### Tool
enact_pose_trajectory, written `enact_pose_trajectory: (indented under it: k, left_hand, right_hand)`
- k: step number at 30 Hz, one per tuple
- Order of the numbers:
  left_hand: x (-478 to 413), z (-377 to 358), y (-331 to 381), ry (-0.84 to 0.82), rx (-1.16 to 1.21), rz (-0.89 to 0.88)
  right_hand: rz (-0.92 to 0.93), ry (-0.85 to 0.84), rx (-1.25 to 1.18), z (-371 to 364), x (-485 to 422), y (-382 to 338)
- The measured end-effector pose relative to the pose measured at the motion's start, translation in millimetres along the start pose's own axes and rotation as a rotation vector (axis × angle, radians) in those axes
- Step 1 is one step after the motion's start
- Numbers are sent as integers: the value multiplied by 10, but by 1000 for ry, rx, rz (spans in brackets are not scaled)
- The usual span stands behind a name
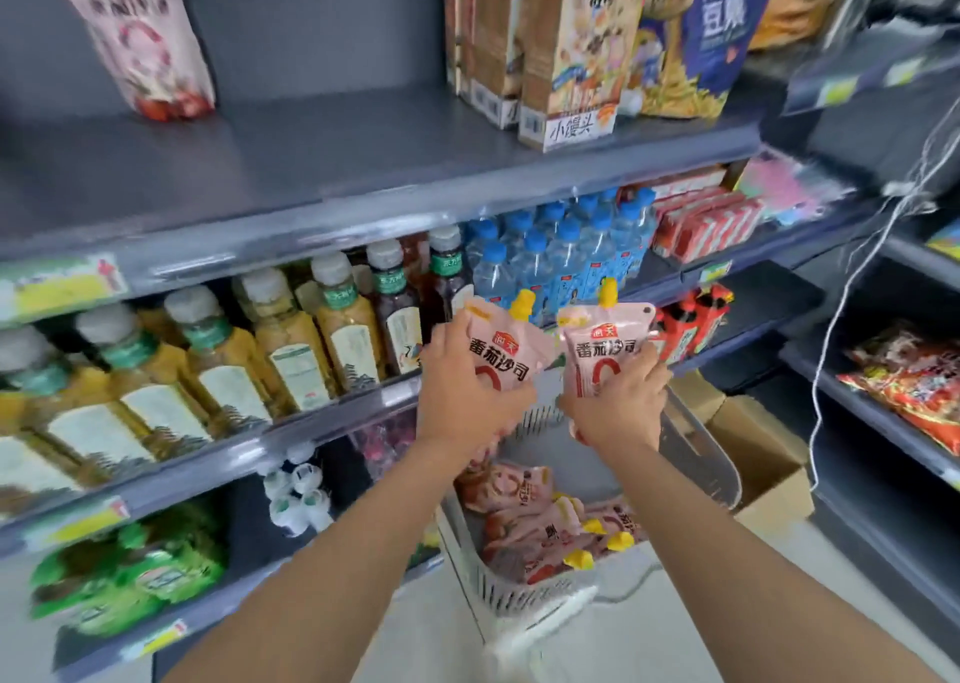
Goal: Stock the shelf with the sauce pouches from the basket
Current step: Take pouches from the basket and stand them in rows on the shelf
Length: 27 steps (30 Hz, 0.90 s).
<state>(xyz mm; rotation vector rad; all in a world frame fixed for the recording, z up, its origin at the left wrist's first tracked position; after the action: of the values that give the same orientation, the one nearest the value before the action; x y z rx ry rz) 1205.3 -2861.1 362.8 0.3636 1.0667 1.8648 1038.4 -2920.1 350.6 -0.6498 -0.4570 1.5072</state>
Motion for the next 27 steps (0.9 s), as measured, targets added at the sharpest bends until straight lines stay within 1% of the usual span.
enact_pose_trajectory:
  k: [3, 7, 10, 12, 15, 21, 27]
  left_hand:
    - [131, 583, 6, 92, 33, -13]
    - [463, 1452, -89, 214, -41, -30]
    - [740, 2092, -262, 289, -97, 34]
    - [891, 2474, -385, 337, -121, 72]
    - [1068, 2974, -522, 391, -187, 116]
    - [1135, 3743, -593, 516, -283, 176]
    - [846, 4140, -465, 620, -270, 169]
  right_hand:
    - [83, 45, -18, 143, 328, -428]
    - [218, 83, -10, 242, 832, -998]
    - [319, 123, -36, 196, 1232, -1476]
    - [364, 133, -42, 140, 1470, -1806]
    - [427, 121, -116, 65, 1767, -2267]
    - [542, 59, -254, -4, 2121, -3043]
    - [630, 47, -313, -12, 2050, -3581]
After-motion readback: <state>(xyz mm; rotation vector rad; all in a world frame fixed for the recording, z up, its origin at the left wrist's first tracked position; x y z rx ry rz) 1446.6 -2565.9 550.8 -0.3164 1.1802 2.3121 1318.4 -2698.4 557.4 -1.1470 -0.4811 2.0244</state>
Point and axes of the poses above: each hand's wrist, its own x-axis away from the middle knuckle, its own z-axis out of the back of the hand, y = z × x, the point moved 3 cm from there along -x, towards the middle knuckle, and after that the axes turned 7 degrees about z, right-handed, at the moved point
